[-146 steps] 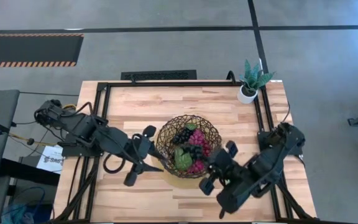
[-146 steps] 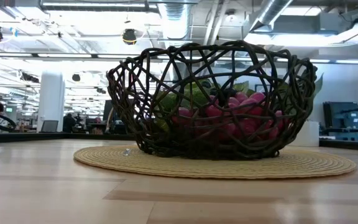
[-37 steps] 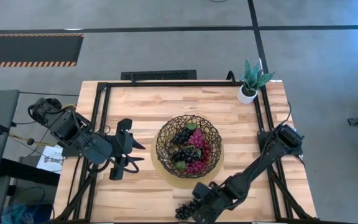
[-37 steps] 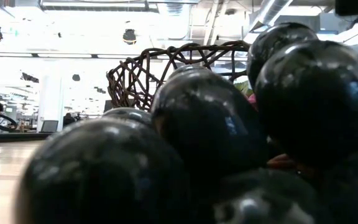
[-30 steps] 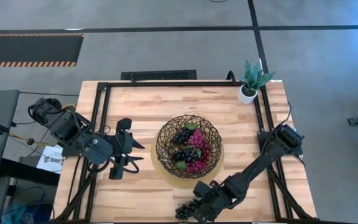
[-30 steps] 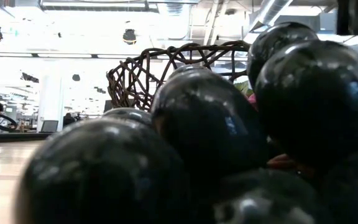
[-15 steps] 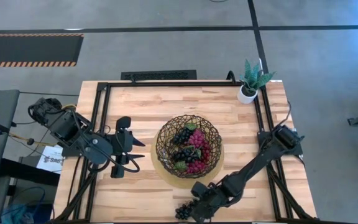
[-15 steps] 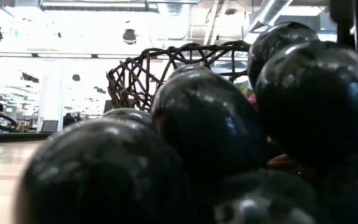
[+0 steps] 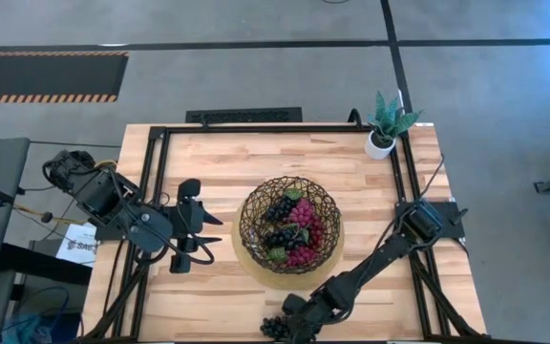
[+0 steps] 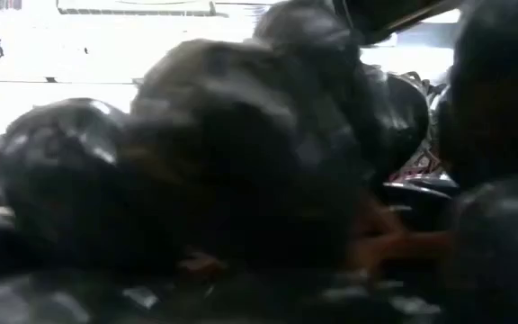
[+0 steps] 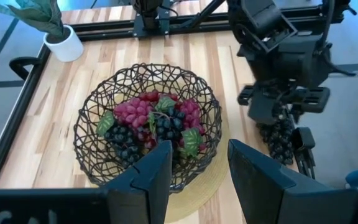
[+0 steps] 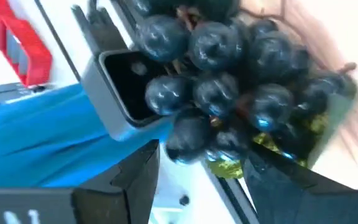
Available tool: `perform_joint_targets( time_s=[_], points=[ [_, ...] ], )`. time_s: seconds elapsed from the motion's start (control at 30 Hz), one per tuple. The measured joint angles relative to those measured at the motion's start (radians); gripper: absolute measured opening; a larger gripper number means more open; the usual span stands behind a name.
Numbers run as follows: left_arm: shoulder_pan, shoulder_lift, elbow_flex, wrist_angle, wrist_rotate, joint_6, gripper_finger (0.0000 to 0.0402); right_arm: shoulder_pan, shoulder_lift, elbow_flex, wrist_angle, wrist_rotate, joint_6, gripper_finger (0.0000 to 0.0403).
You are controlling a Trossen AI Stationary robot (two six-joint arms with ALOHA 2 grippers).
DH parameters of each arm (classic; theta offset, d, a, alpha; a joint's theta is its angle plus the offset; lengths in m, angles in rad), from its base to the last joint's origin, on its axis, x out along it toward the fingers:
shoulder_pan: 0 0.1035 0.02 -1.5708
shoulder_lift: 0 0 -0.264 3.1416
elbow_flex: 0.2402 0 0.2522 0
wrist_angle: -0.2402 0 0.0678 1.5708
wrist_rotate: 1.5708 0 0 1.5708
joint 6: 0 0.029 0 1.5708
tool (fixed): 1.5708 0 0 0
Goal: Build produce basket
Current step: Put the black grapes into the black wire basket
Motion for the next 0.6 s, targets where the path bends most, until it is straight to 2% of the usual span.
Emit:
perform_joint_targets(
  time_s=[0.2,0.33,0.43,0.6],
  points=[
    [0.0,0.0,0.0,0.0,0.0,0.003,0.0146,-0.004,0.018,0.005,-0.047,0.022,0.021,0.0222],
    [0.0,0.0,0.0,0.0,0.0,0.004,0.0146,-0.007,0.018,0.005,-0.069,0.027,0.026,0.019],
    [0.0,0.0,0.0,0.0,0.001,0.004,0.0146,-0.01,0.018,0.005,-0.07,0.031,0.027,0.0137],
    [0.0,0.0,0.0,0.0,0.001,0.004,0.0146,-0.01,0.018,0.006,-0.067,0.033,0.033,0.0023]
  ],
)
